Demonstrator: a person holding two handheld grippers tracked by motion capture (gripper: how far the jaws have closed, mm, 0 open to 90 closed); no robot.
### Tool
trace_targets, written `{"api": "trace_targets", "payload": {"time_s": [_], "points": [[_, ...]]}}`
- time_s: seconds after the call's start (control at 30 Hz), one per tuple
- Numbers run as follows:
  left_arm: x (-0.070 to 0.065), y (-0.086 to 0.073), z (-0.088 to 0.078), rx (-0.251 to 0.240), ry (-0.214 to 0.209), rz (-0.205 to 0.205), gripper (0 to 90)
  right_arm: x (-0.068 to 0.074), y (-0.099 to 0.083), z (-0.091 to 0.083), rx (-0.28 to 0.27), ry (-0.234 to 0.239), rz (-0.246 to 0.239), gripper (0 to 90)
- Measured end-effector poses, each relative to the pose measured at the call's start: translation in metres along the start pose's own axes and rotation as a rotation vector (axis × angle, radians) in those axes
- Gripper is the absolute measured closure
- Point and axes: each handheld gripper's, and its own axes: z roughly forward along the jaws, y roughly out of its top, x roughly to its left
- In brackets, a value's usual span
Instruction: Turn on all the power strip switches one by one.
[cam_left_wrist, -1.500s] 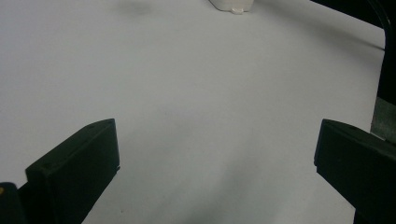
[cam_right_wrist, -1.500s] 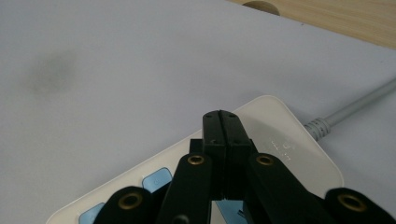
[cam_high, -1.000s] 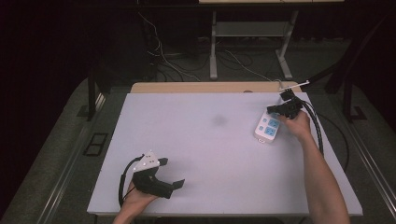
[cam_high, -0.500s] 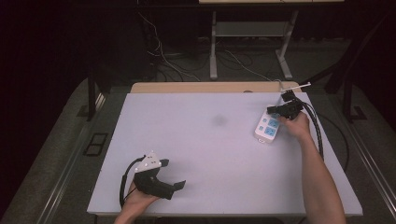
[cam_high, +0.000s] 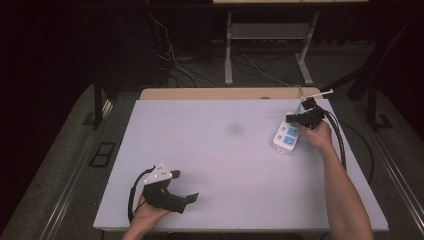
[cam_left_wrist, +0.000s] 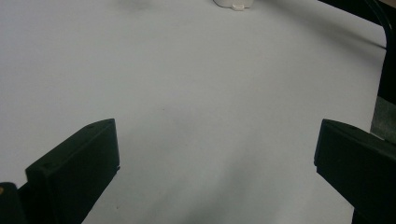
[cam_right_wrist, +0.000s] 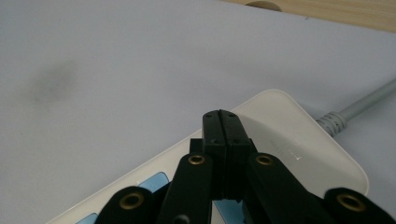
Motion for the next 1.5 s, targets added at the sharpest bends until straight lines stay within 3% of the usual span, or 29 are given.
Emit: {"api": "trace_targets", "payload": {"time_s": [0.2, 0.47, 0.7, 0.83, 1.1, 1.27, 1.33, 1.5], "points": [[0.002, 0.001, 0.000, -0.004, -0.002, -0.001, 0.0, 0.004, 0.002, -0.006, -0.022, 0.017, 0.004, 89.9], [0.000, 0.001, -0.001, -0.005, -0.004, 0.003, 0.0, 0.020, 0.004, -0.026, -0.057, 0.039, -0.028, 88.7], [-0.002, 0.001, -0.001, -0.009, -0.009, 0.008, 0.0, 0.035, -0.005, -0.040, -0.058, 0.048, -0.058, 86.1], [-0.002, 0.002, -0.001, -0.012, -0.010, 0.011, 0.0, 0.043, -0.012, -0.049, -0.081, 0.066, -0.056, 80.1], [-0.003, 0.002, -0.001, -0.016, -0.012, 0.012, 0.0, 0.063, -0.024, -0.065, -0.115, 0.077, -0.037, 45.0], [-0.004, 0.002, -0.003, -0.021, -0.012, 0.012, 0.0, 0.075, -0.033, -0.075, -0.150, 0.130, -0.020, 23.1], [-0.004, 0.002, -0.004, -0.028, -0.009, 0.008, 0.0, 0.080, -0.037, -0.076, -0.142, 0.147, -0.029, 12.5], [-0.004, 0.002, -0.004, -0.032, -0.006, 0.002, 0.0, 0.097, -0.049, -0.085, -0.147, 0.186, -0.067, 0.4]]}}
